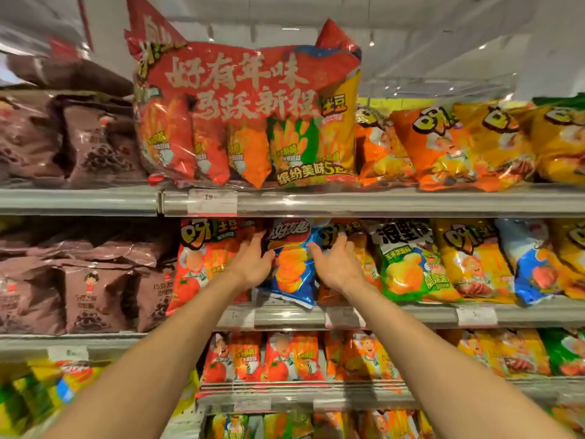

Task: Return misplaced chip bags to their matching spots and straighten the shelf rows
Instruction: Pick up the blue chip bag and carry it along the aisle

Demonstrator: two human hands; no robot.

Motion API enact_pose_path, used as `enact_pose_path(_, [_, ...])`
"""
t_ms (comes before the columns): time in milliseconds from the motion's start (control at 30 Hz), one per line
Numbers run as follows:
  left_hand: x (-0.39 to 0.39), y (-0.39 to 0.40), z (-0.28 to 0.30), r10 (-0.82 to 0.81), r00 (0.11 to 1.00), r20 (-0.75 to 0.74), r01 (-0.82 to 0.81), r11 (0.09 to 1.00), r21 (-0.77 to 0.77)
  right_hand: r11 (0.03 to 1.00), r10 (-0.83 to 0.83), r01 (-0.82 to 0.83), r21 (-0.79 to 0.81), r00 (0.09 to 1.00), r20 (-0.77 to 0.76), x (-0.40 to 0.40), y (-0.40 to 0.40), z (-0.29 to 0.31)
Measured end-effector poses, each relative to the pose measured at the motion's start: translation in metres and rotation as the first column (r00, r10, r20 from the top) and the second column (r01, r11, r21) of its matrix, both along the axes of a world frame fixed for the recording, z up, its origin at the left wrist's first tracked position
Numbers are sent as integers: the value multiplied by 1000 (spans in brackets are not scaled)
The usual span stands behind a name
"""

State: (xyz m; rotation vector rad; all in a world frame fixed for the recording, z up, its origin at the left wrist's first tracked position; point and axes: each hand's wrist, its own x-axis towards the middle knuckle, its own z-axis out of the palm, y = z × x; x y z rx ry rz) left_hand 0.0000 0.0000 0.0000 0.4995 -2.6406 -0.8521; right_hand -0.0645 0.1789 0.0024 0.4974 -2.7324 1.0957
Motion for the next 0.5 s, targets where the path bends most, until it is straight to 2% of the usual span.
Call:
enact_pose_path(133, [-34, -13, -15, 77, 996, 51, -82, 992, 101, 998, 65, -65, -17, 997, 41, -19, -11, -8])
enact_pose_path(267, [-29, 8, -14, 122, 989, 79, -133, 979, 152, 995, 98, -96, -37, 995, 38, -25, -21, -17])
enact_pose_path(500, [-33, 15, -12, 83, 990, -111, -57, 974, 218, 979, 117, -109, -170, 992, 39, -35, -11, -12])
